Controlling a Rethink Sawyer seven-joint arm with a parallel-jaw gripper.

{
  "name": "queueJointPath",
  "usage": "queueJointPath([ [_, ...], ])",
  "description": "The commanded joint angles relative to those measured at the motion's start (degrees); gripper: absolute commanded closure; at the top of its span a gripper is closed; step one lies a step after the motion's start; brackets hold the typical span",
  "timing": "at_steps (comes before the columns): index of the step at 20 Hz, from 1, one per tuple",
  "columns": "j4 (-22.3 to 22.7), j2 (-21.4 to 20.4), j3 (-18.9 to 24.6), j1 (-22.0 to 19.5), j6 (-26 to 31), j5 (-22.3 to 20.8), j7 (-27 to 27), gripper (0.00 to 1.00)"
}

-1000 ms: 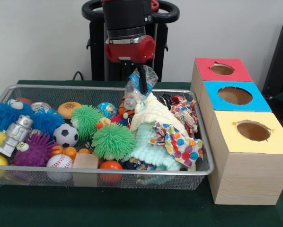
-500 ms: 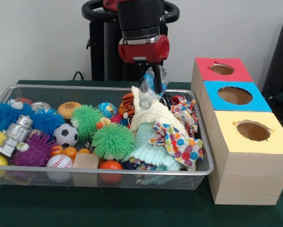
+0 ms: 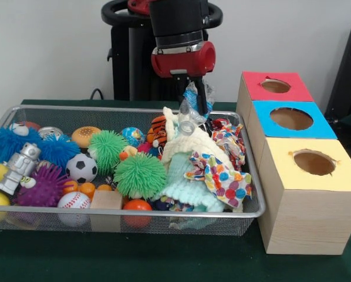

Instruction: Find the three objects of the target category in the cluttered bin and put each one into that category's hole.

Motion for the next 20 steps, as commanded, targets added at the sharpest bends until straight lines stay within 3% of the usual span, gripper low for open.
queueJointPath([
  [1,4.56,0.65,4.84,-2.51,7.49,2.55,-4.18,1.00],
  [8,6.01,4.44,7.65,-5.23,8.23,5.73,-2.72,1.00],
  [12,8.80,5.18,9.79,-6.91,8.81,9.58,-0.75,1.00],
  [20,13.98,10.71,14.76,-9.80,6.47,18.22,3.97,1.00],
])
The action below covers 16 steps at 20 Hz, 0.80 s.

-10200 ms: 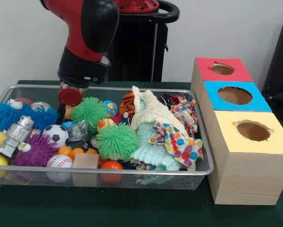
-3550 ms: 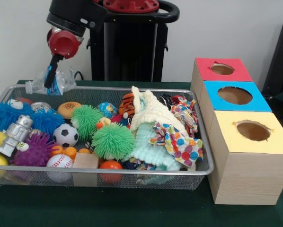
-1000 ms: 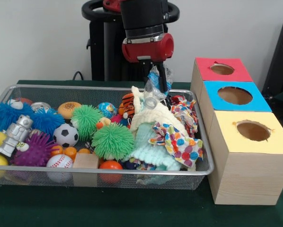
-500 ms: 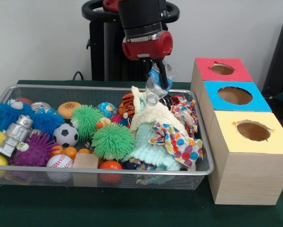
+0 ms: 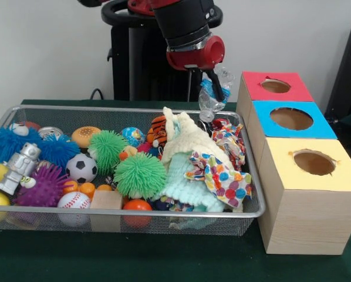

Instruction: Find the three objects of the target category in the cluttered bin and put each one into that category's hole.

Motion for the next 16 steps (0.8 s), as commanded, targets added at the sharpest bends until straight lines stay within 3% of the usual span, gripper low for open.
queueJointPath([
  [1,6.83,7.22,8.50,-2.84,4.62,9.09,4.92,1.00],
  [8,6.48,8.94,7.28,-2.61,0.38,9.36,3.66,1.00],
  [11,4.67,5.85,3.55,-1.42,-0.08,7.13,2.53,1.00],
  [16,5.23,2.67,3.77,-2.04,1.15,7.64,2.61,1.00],
])
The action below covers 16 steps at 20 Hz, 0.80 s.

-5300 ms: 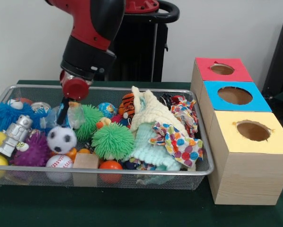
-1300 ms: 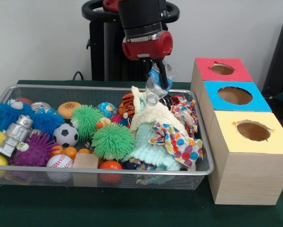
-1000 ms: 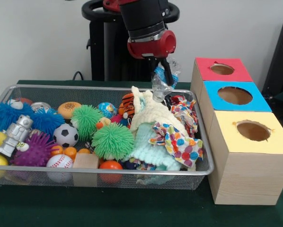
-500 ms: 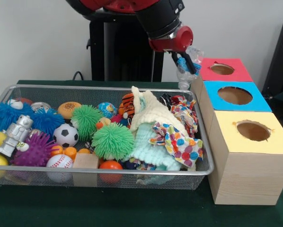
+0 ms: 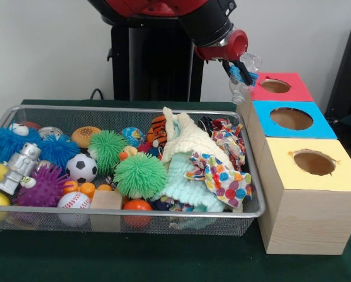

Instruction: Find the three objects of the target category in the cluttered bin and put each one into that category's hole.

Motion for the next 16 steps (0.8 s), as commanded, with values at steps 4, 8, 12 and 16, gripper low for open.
queueJointPath([
  [4,-0.11,-3.61,1.87,-0.84,0.80,3.12,4.04,1.00],
  [8,2.82,-3.58,5.57,-1.78,-0.22,6.06,6.45,1.00],
  [12,7.15,-1.46,11.48,-2.59,-2.99,9.92,10.25,1.00],
  [16,9.47,1.12,13.77,-2.51,-5.73,12.07,11.76,1.00],
])
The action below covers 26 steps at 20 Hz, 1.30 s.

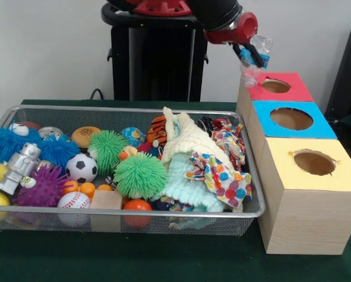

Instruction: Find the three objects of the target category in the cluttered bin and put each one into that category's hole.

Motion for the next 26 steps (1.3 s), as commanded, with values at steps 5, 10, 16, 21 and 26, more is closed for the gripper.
queueJointPath([
  [5,4.84,4.83,9.00,-0.90,-6.99,8.06,11.73,1.00],
  [10,6.07,6.84,9.91,-1.67,-10.52,10.51,14.27,1.00],
  [16,8.14,7.50,11.66,-2.66,-15.35,12.38,16.93,1.00],
  [21,9.64,8.39,12.80,-3.04,-18.97,12.36,18.06,1.00],
  [26,11.30,8.42,13.85,-2.91,-22.91,11.94,18.98,1.00],
])
